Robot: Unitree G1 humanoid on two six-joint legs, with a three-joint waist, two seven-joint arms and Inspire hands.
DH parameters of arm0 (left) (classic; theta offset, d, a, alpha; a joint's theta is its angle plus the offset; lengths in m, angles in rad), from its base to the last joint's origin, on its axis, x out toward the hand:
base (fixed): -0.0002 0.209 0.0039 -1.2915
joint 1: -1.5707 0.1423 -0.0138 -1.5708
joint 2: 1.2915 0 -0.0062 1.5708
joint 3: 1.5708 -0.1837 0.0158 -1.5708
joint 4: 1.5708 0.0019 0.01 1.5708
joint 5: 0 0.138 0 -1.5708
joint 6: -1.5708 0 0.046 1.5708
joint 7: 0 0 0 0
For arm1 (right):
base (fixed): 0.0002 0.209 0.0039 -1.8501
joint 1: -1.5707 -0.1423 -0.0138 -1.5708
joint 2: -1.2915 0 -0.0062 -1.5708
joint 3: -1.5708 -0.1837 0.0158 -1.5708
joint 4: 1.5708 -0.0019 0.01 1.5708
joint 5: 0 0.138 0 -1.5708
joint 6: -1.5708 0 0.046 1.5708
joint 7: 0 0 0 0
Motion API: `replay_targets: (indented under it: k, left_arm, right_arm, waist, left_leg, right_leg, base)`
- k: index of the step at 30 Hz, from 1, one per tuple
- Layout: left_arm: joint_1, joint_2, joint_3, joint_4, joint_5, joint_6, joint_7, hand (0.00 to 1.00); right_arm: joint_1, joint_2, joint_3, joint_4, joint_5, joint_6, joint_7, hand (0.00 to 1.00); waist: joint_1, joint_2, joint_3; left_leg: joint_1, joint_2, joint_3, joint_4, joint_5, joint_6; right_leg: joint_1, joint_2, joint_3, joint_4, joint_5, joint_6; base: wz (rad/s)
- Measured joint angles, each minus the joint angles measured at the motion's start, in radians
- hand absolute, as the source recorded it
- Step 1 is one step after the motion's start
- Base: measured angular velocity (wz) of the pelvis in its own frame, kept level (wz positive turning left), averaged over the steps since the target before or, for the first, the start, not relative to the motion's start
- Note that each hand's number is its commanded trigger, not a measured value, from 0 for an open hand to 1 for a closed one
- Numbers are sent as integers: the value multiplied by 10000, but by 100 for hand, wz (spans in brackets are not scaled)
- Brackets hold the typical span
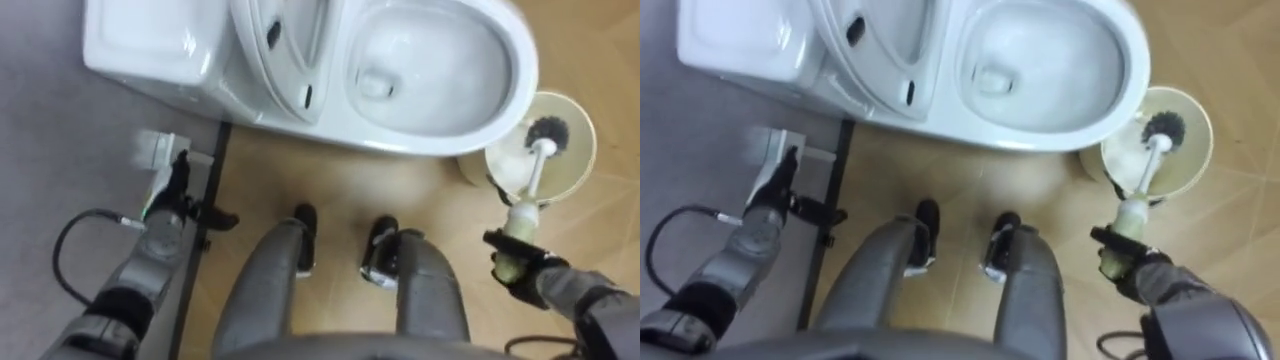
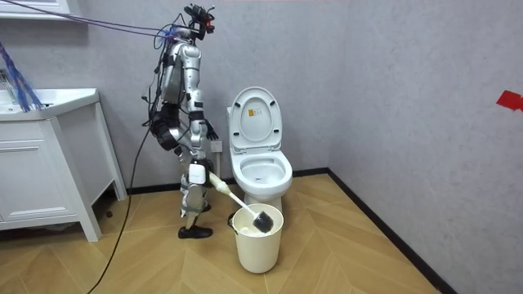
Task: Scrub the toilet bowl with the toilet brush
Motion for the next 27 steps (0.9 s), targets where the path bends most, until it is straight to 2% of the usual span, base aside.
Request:
replay_targets:
  k: [2, 4, 5, 9, 10, 13, 14, 17, 20, 21, 24, 27]
  left_arm:
    - [214, 4, 165, -1, 45, -11, -6, 0]
    - [537, 10, 524, -23, 45, -36, -14, 0]
    - [784, 8, 818, -150, 44, -39, -14, 0]
    - [1864, -109, 1586, -1033, 729, -25, -6, 0]
    - [2225, -186, 1820, -1302, 956, -22, 3, 0]
    - [2757, -311, 2112, -1890, 1143, -25, 13, 0]
    - [2828, -318, 2163, -1980, 1147, -40, 19, 0]
    - [3142, -364, 2526, -2079, 1360, -217, 82, 0]
    - [3520, -525, 3011, -2585, 1845, -234, 322, 0]
    - [3691, -665, 3196, -2768, 2013, -239, 459, 0]
    - [3861, -864, 3235, -2851, 2267, -315, 768, 0]
    - [4192, -883, 3254, -3531, 2787, -369, 932, 0]
  right_arm:
    - [141, 42, -285, 47, 333, -14, 74, 100]
    - [306, 131, -617, 179, 776, -14, 144, 100]
    - [410, 193, -808, 201, 1029, -17, 162, 100]
    - [1323, 371, -1149, 127, 1303, -127, 196, 100]
    - [1550, 482, -1287, 58, 1304, -132, 196, 100]
    - [2051, 616, -1611, -261, 1339, -148, 174, 100]
    - [2120, 640, -1695, -291, 1338, -158, 163, 100]
    - [2379, 751, -1894, -425, 1340, -264, 108, 100]
    - [2704, 794, -2207, -984, 1363, -340, 36, 100]
    - [2724, 803, -2376, -1073, 1346, -354, -25, 100]
    - [2826, 814, -2560, -1429, 1197, -483, -201, 100]
    - [2874, 835, -2563, -1763, 353, -653, -379, 100]
  waist:
    - [-30, -32, -47]
    - [-37, -70, -142]
    - [-47, -75, -216]
    - [-58, -225, -373]
    - [-57, -303, -384]
    - [-67, -371, -406]
    - [-70, -387, -410]
    - [-56, -497, -356]
    - [-45, -641, -370]
    - [-45, -670, -381]
    - [-16, -711, -375]
    - [8, -746, -359]
  left_leg:
    - [445, 36, 14, -249, 8, -5]
    - [922, 103, -12, -477, 23, -29]
    - [1242, 142, -71, -644, 38, -55]
    - [2603, 151, -227, -1482, 127, -96]
    - [3055, 145, -232, -1733, 144, -98]
    - [3743, 155, -255, -2099, 143, -97]
    - [3842, 154, -257, -2157, 143, -97]
    - [4408, 153, -257, -2465, 142, -98]
    - [4791, 149, -249, -2697, 141, -102]
    - [4916, 138, -264, -2741, 140, -101]
    - [5147, 115, -309, -2810, 120, -113]
    - [5302, 113, -490, -2811, 83, -163]
  right_leg:
    - [447, 97, 50, -275, 41, 52]
    - [984, 216, 12, -639, 114, 64]
    - [1396, 317, -14, -952, 180, 67]
    - [2919, 442, -271, -1985, 331, 134]
    - [3363, 471, -304, -2253, 351, 166]
    - [4186, 517, -512, -2800, 421, 222]
    - [4303, 532, -524, -2870, 430, 232]
    - [4949, 591, -602, -3255, 454, 269]
    - [5347, 629, -651, -3585, 475, 300]
    - [5537, 648, -687, -3739, 491, 324]
    - [5859, 658, -780, -3915, 505, 346]
    - [6161, 709, -989, -4102, 519, 331]
  base:
    - [-2]
    - [0]
    - [6]
    - [12]
    - [9]
    - [10]
    - [10]
    - [7]
    - [3]
    - [8]
    - [11]
    - [17]
